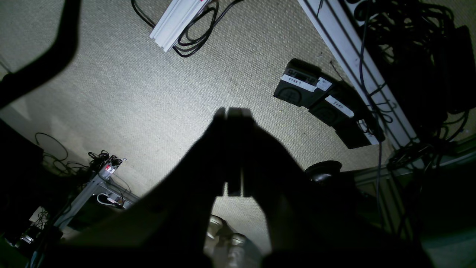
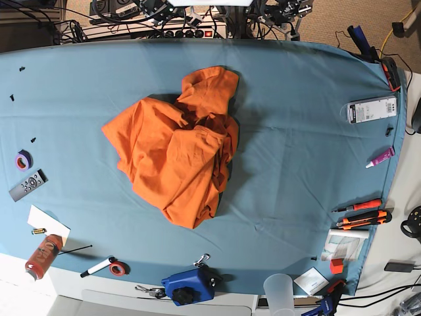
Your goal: Layout the t-shirt on the table in an organized manner, then fold the t-shirt properly
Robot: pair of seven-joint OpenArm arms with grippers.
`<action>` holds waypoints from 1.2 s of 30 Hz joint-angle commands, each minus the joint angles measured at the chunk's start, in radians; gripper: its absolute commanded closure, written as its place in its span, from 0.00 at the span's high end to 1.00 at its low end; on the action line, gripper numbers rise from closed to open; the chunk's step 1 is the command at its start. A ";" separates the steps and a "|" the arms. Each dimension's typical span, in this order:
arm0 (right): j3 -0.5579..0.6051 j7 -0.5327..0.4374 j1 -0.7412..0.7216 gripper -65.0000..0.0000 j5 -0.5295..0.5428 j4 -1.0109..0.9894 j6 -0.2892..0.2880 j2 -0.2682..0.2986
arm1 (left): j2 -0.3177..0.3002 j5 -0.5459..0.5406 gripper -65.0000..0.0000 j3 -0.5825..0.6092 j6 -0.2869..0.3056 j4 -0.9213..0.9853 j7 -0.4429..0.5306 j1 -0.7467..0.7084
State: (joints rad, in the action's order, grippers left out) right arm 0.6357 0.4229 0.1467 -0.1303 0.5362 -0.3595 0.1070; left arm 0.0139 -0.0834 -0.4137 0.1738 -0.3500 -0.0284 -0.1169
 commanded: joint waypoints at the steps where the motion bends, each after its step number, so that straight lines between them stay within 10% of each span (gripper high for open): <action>1: -0.002 0.007 0.003 0.00 0.006 0.007 -0.006 0.004 | 0.003 -0.006 0.00 -0.001 0.010 -0.010 0.003 -0.003; 28: -0.002 0.040 0.003 0.00 0.006 0.007 -0.006 0.006 | -0.001 -0.005 0.00 -0.001 0.010 -0.027 0.001 -0.020; 36: -0.002 0.055 0.054 0.00 0.010 0.105 -0.006 0.096 | -0.035 -0.006 0.00 -0.001 0.010 -0.177 0.001 -0.158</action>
State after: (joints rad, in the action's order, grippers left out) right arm 0.6357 0.4755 0.1951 -0.1268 0.6384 -0.3599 0.1982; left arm -0.0128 -0.0887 -0.4137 0.1776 -0.5201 -0.0364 -0.2729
